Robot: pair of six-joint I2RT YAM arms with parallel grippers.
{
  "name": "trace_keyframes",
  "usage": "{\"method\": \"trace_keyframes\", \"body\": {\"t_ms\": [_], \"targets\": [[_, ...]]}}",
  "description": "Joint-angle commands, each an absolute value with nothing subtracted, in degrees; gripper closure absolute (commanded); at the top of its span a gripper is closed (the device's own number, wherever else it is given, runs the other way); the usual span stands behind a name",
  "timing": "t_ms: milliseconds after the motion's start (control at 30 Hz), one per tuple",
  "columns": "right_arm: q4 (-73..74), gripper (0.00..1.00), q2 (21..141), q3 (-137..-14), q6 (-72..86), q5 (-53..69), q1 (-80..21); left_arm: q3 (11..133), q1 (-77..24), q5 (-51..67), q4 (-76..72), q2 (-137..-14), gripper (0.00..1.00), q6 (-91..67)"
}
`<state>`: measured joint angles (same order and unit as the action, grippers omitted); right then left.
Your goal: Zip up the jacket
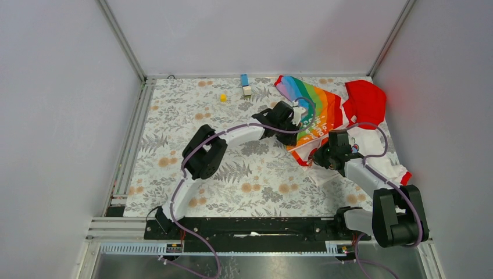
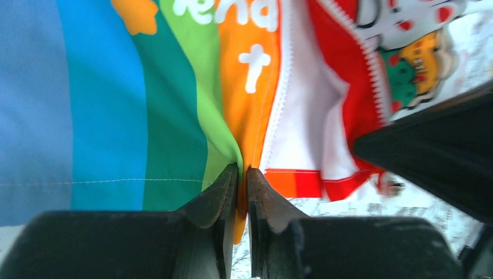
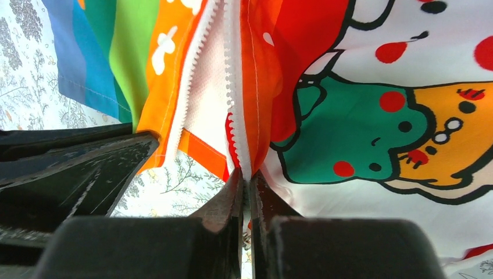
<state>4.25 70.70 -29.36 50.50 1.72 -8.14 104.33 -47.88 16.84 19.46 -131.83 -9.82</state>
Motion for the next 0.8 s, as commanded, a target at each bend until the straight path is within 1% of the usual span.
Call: {"method": "trace_keyframes", "body": {"t_ms": [0,67,100,267,333,500,767], "targets": [[3.25,1.0,71.68,-30.34,52.93,4.33,-8.09,101.9,-47.03,26.34,7.9,-126.56,0.9,-15.32],[4.47,1.0,71.76,-31.12,54.7,4.82,-8.11,98.03,-46.73,28.77,-0.08,-125.53,0.98,-18.87],[4.68,1.0,71.64,-31.16,55.64,4.79,-8.09,95.88,-46.51,29.72,-4.13,-125.09,1.0,-20.96],[0.74,1.0,70.15,-28.59,60.38,3.29,-8.1,86.45,-46.14,32.16,-23.7,-123.62,1.0,-29.77],[-3.45,1.0,69.88,-27.41,61.1,2.22,-8.16,82.86,-46.14,31.85,-29.99,-123.49,1.0,-33.35],[-5.39,1.0,71.74,-26.68,60.87,-4.0,-8.27,77.34,-46.14,29.91,-40.89,-122.97,1.0,-38.14],[-8.33,1.0,76.57,-27.75,59.33,-5.65,-10.01,75.65,-46.67,27.53,-50.12,-124.56,1.0,-43.3]]}}
